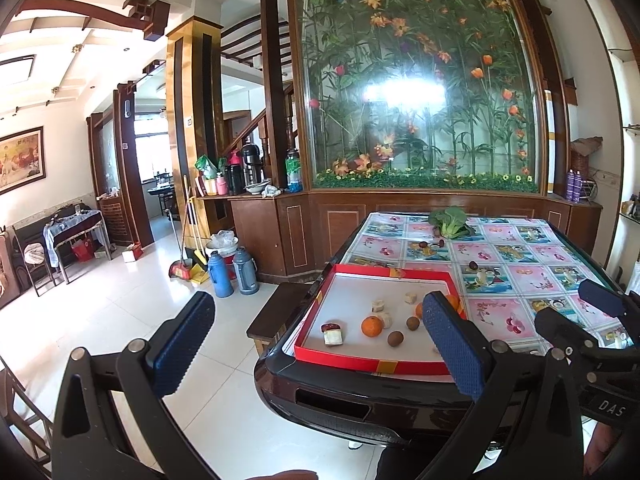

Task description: Organize fruits

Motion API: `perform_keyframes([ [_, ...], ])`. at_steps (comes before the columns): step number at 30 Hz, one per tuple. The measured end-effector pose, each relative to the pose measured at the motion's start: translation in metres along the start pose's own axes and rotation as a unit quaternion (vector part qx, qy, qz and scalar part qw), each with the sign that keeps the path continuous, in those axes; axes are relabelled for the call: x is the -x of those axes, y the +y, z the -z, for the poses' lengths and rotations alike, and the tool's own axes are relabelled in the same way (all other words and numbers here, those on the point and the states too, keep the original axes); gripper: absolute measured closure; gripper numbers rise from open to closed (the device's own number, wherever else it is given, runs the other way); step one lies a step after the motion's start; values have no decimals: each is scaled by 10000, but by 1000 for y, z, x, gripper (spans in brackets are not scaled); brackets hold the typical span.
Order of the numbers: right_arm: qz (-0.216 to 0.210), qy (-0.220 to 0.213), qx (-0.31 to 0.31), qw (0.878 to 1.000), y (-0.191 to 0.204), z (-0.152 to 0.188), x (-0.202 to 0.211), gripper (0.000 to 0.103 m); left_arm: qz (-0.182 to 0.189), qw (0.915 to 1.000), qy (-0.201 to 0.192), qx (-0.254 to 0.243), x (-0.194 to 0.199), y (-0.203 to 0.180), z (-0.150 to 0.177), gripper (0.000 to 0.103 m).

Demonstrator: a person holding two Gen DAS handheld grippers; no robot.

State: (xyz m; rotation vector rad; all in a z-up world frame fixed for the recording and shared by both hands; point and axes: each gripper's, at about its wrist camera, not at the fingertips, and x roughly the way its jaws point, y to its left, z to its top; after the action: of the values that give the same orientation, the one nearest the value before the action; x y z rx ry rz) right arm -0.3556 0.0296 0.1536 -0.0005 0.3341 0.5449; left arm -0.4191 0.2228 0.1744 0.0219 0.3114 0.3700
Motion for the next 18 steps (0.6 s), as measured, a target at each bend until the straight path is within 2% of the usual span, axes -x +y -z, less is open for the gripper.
perform_keyframes([
  [18,-22,-75,106,9999,-3,1,-4,16,131,9999,30,29,0,0,-1,0],
])
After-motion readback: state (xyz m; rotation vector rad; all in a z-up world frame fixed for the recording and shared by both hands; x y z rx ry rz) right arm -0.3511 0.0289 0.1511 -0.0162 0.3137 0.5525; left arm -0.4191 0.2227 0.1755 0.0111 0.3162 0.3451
